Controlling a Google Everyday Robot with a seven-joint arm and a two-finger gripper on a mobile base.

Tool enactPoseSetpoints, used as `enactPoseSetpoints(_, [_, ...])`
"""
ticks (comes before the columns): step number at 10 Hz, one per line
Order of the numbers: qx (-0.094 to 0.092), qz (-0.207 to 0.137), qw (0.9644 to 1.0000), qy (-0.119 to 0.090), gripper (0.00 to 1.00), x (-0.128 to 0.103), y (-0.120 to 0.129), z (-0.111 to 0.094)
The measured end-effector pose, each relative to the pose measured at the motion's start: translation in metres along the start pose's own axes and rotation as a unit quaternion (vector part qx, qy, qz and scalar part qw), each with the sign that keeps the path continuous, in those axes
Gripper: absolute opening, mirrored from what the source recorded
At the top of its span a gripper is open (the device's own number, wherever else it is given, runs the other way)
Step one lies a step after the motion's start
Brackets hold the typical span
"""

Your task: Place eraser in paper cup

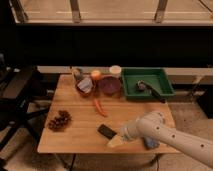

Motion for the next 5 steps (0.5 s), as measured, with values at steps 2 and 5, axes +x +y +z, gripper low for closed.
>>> enactPoseSetpoints(2, [-0.004, 0.001, 1.0, -0.004, 0.8, 0.001, 0.004, 0.01])
enactPoseSetpoints(5, [-0.023, 0.002, 0.9997, -0.008, 0.8, 0.004, 0.014, 0.026])
